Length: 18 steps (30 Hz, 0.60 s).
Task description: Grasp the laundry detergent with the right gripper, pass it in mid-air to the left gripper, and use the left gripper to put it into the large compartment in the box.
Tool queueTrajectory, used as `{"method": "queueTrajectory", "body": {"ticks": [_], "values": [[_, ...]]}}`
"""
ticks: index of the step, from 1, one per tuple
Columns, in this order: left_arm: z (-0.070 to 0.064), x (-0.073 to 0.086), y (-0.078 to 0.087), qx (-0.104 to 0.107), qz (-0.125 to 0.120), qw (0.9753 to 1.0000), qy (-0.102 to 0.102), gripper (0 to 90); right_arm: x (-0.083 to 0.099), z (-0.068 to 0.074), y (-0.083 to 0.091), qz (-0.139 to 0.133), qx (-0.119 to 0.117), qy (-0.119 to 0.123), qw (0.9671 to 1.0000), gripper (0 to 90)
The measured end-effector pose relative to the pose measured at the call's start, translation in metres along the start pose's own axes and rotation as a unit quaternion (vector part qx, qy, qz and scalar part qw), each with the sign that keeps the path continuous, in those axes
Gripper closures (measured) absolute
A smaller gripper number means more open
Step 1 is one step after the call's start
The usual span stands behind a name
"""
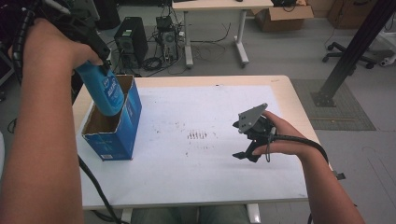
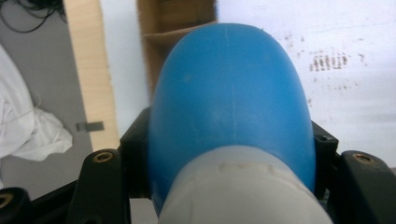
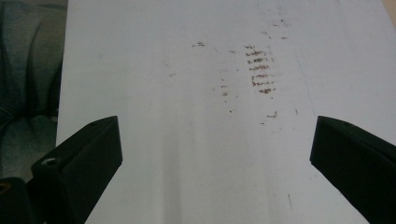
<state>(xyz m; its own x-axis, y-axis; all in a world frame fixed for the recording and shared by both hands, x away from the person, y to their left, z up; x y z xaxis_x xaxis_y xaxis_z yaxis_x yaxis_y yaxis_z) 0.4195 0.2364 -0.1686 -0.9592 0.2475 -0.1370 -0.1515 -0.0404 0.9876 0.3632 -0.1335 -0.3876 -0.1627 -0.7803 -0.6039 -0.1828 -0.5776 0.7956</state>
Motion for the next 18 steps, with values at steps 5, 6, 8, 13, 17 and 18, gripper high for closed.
{"method": "queueTrajectory", "body": {"ticks": [5, 6, 8, 13, 17, 18], "values": [[0.013, 0.001, -0.002, -0.008, 0.007, 0.9999, 0.012, 38.5, 0.001, -0.003, -0.002, 0.005, -0.001, -0.002, 1.0, 2.5], [0.015, 0.002, -0.003, -0.008, 0.008, 0.9998, 0.013, 38.5, 0.002, -0.003, -0.002, 0.007, -0.001, -0.001, 1.0, 2.4], [0.018, 0.002, -0.005, -0.007, 0.009, 0.9998, 0.017, 38.5, 0.002, -0.004, -0.003, 0.008, -0.002, -0.001, 1.0, 2.4], [0.023, 0.001, -0.014, -0.007, 0.014, 0.9997, 0.018, 38.5, 0.001, -0.004, -0.005, 0.01, -0.001, -0.001, 0.9999, 2.5], [0.026, 0.001, -0.022, -0.004, 0.017, 0.9997, 0.02, 38.5, 0.002, -0.004, -0.006, 0.012, -0.001, -0.001, 0.9999, 2.5], [0.027, 0.002, -0.024, -0.002, 0.019, 0.9996, 0.02, 38.4, 0.002, -0.004, -0.006, 0.013, -0.001, -0.002, 0.9999, 2.5]]}}
Point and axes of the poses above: each handheld gripper's, and its own axes: y roughly backward along the jaws, x roughly out of its underside, z roughly to its left, the point moved 9 cm from there along -y, roughly forward along the jaws, and after that the axes turned 11 degrees about -y, right-handed, at the moved point
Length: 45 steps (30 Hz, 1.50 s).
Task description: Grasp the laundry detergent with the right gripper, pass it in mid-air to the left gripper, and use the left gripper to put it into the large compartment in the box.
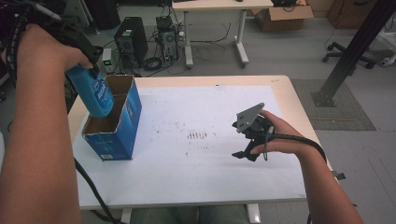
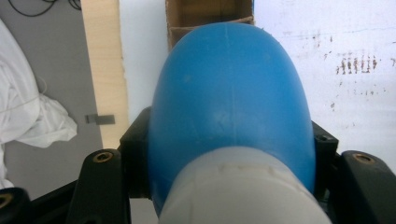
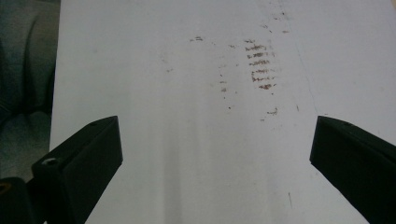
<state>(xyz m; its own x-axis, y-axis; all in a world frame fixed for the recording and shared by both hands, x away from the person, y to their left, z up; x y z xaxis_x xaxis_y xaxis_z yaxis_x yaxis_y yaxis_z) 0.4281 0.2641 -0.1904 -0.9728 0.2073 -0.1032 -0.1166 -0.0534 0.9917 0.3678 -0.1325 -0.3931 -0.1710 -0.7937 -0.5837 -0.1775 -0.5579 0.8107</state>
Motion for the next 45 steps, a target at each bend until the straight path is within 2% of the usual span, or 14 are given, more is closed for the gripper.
{"method": "queueTrajectory", "body": {"ticks": [15, 22, 32, 45], "values": [[-0.001, 0.0, -0.031, 0.002, 0.011, 0.9998, -0.014, 38.4, 0.002, 0.004, -0.002, -0.001, 0.0, 0.0, 1.0, 2.5], [0.001, 0.002, -0.044, 0.003, 0.014, 0.9998, -0.013, 38.4, 0.003, 0.006, -0.003, 0.001, -0.002, 0.0, 1.0, 2.5], [0.001, 0.007, -0.076, 0.008, 0.023, 0.9996, -0.016, 38.4, 0.003, 0.008, -0.006, 0.001, -0.004, -0.001, 1.0, 2.6], [-0.001, 0.009, -0.105, 0.003, 0.032, 0.9993, -0.019, 38.4, 0.004, 0.011, -0.009, -0.001, -0.007, 0.001, 1.0, 2.6]]}}
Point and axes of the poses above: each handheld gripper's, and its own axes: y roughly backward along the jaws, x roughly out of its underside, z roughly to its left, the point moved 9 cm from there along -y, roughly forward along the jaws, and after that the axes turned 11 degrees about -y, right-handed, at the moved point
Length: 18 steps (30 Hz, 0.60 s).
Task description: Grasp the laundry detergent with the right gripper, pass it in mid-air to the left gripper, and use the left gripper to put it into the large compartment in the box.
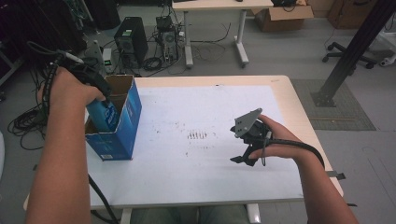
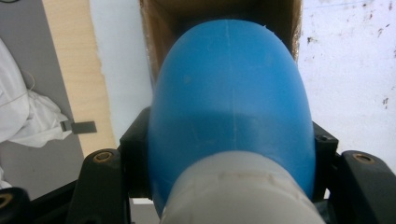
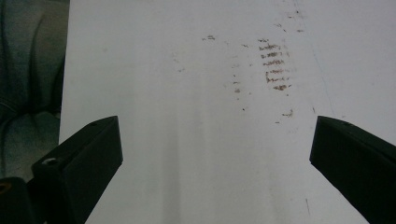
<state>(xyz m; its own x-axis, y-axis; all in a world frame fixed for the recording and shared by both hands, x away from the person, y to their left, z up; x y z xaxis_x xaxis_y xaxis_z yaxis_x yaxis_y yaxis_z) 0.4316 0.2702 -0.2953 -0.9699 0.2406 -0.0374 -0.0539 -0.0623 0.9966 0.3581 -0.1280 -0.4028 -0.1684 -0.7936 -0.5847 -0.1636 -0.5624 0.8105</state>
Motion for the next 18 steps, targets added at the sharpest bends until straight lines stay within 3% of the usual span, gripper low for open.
{"method": "queueTrajectory", "body": {"ticks": [9, 18], "values": [[-0.005, -0.001, -0.022, 0.006, 0.003, 1.0, -0.003, 38.4, 0.002, 0.001, 0.0, -0.001, 0.0, -0.002, 1.0, 2.5], [-0.004, -0.002, -0.039, -0.002, 0.003, 1.0, -0.002, 38.4, 0.004, 0.002, 0.0, 0.001, -0.001, -0.001, 1.0, 2.5]]}}
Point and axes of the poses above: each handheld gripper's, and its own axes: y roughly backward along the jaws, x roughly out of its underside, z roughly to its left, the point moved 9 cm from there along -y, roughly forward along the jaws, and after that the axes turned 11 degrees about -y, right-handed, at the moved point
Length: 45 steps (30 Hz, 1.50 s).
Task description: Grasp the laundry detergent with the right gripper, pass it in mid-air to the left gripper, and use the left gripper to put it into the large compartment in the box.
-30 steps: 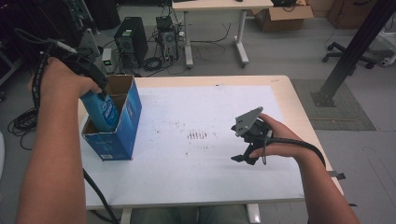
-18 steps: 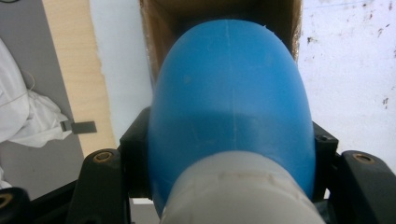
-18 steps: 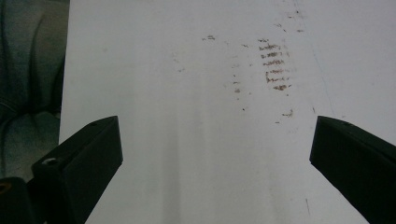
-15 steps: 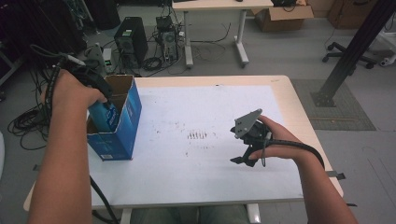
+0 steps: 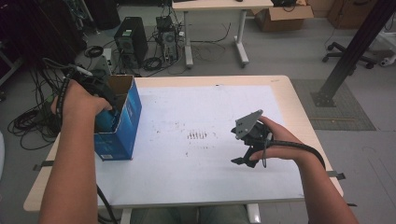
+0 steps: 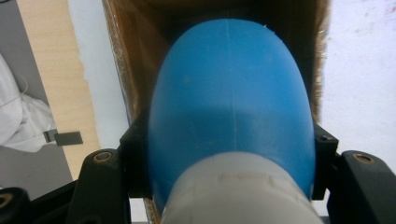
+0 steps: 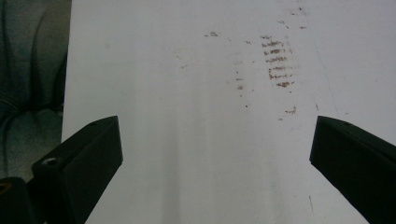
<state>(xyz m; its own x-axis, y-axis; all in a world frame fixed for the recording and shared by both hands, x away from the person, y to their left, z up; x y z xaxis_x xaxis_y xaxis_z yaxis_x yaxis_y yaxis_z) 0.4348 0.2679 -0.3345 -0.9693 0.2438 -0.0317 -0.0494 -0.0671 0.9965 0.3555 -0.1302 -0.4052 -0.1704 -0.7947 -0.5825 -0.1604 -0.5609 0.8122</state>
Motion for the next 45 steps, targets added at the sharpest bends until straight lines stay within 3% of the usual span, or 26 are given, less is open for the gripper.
{"method": "queueTrajectory", "body": {"ticks": [21, 45], "values": [[-0.003, -0.002, -0.034, 0.015, 0.014, 0.9998, 0.002, 38.4, 0.005, -0.001, -0.004, 0.004, -0.003, -0.003, 1.0, 2.6], [0.002, 0.0, -0.042, 0.024, 0.011, 0.9996, 0.002, 38.0, 0.005, 0.002, -0.006, 0.005, -0.006, -0.005, 1.0, 2.7]]}}
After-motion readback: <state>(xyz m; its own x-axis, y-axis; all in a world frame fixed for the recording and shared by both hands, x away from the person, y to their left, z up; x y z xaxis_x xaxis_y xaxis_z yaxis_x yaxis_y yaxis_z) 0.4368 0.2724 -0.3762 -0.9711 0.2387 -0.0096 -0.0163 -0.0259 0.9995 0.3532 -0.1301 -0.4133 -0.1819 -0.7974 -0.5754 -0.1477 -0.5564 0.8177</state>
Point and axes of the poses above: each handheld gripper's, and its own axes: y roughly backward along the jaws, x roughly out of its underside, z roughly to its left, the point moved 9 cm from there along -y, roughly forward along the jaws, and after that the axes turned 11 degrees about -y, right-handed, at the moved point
